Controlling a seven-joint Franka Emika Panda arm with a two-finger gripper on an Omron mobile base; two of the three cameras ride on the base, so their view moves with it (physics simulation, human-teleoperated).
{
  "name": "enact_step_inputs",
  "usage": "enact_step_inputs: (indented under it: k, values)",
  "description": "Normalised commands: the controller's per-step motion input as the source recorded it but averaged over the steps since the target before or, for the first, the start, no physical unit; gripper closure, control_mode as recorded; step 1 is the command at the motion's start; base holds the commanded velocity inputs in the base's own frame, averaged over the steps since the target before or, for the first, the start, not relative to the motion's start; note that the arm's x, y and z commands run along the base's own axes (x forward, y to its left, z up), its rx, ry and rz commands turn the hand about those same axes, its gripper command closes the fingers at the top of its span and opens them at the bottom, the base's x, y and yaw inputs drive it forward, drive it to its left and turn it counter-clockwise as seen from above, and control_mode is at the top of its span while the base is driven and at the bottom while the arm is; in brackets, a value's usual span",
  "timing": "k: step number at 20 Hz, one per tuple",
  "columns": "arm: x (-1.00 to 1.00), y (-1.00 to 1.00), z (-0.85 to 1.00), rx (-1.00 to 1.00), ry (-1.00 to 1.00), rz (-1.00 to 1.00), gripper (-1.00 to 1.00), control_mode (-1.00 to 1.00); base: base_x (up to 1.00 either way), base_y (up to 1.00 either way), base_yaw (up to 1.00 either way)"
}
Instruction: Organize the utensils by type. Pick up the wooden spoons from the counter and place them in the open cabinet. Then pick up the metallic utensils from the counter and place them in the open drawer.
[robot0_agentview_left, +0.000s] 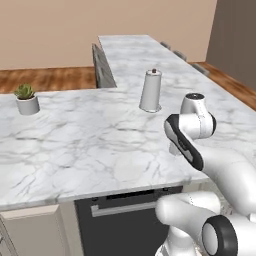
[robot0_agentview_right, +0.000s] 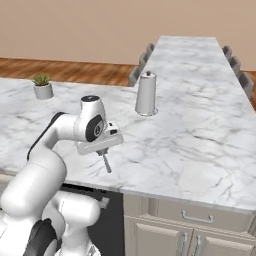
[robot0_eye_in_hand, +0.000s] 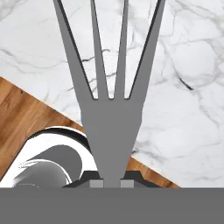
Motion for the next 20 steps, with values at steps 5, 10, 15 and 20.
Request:
enact_step_inputs:
  k: [5,10,15,20]
  values:
    - [0.00,0.00,0.00,0.00,0.00,0.00,1.00,1.00,-0.53,0.17,0.37]
    - [0.00,0.00,0.00,0.00,0.00,0.00,1.00,1.00,-0.32,0.31,0.95]
    - [0.00,0.00,0.00,0.00,0.00,0.00,1.00,1.00,-0.12,0.17,1.00]
    - [0.00,0.00,0.00,0.00,0.00,0.00,1.00,1.00,-0.12,0.20,1.00]
